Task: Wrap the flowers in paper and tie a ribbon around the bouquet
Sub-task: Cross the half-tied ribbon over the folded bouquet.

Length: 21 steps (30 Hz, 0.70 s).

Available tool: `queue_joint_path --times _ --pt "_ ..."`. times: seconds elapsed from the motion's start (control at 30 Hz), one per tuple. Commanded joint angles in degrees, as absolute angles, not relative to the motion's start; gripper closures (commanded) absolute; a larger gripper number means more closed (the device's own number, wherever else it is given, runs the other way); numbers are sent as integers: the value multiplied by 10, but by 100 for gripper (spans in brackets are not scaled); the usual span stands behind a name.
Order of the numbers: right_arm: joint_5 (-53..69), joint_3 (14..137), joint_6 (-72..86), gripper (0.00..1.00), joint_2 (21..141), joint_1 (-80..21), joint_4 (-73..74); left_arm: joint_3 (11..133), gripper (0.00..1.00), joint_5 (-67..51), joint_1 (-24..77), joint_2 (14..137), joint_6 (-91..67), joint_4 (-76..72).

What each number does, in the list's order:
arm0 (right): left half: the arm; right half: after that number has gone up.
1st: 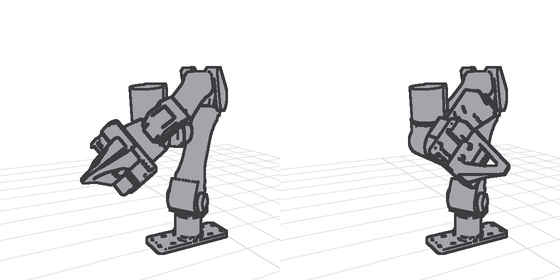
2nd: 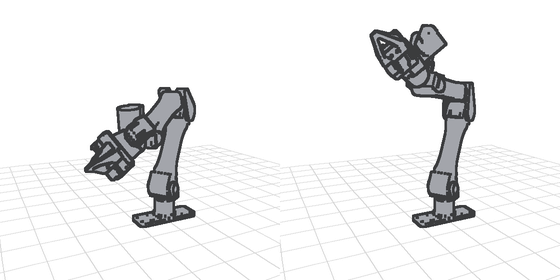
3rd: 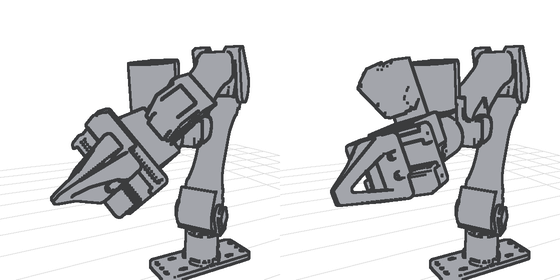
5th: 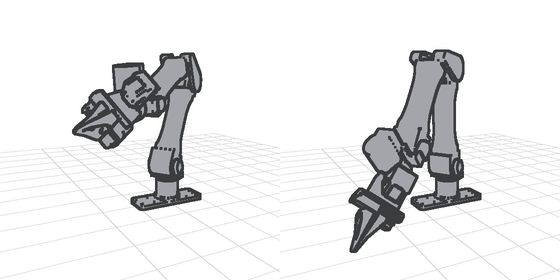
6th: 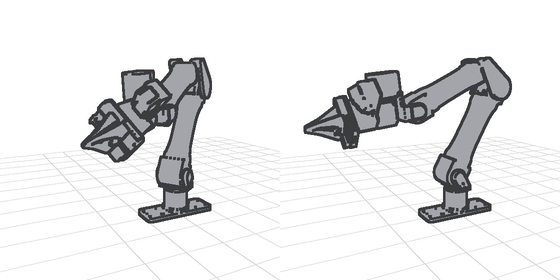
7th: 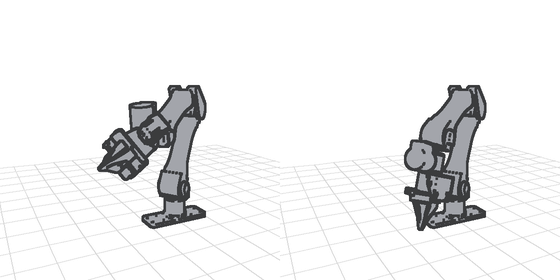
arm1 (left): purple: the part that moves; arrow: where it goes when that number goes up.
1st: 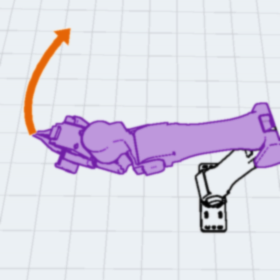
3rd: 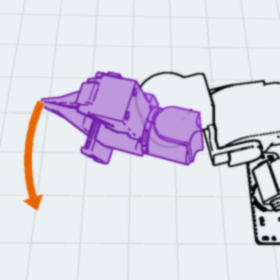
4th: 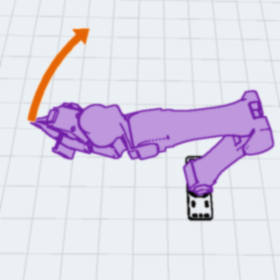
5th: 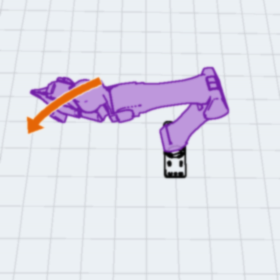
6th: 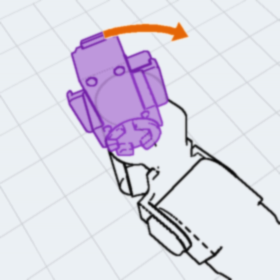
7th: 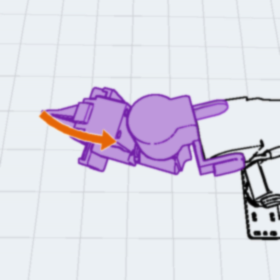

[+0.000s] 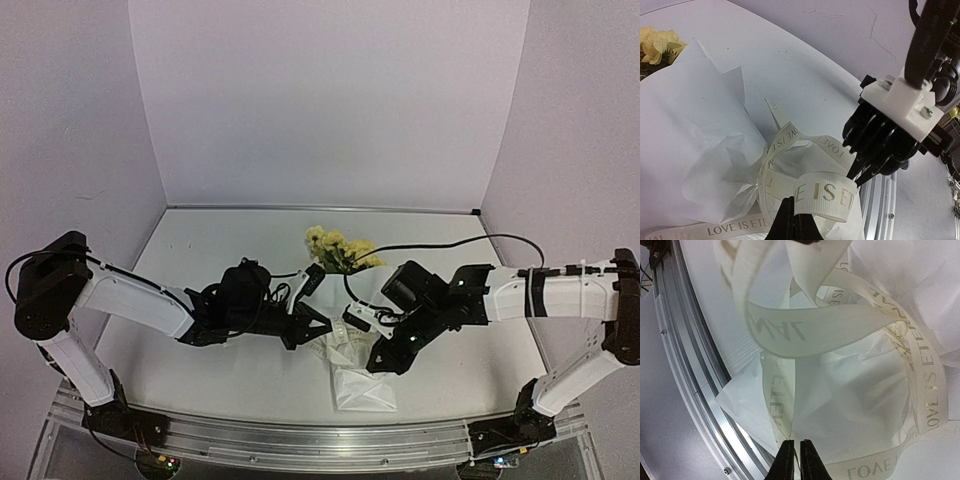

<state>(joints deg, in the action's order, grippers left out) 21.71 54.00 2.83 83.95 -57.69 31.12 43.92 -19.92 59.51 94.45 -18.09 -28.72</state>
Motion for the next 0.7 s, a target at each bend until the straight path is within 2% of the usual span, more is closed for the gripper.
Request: queue_joint_path --times 0.0,0.07,0.17,0.5,0.67 --pt "210 568 31 82 816 -580 322 453 100 -207 592 925 -183 -284" --pt "220 577 33 71 817 -581 322 452 100 -208 592 924 -183 -284" --pt "234 589 31 61 827 -580 323 452 100 -210 592 924 -184 -285" --pt "251 613 25 58 891 -580 323 453 100 -213 592 925 -184 -285" --pt "253 605 33 62 900 -580 321 451 100 -212 592 924 -184 -283"
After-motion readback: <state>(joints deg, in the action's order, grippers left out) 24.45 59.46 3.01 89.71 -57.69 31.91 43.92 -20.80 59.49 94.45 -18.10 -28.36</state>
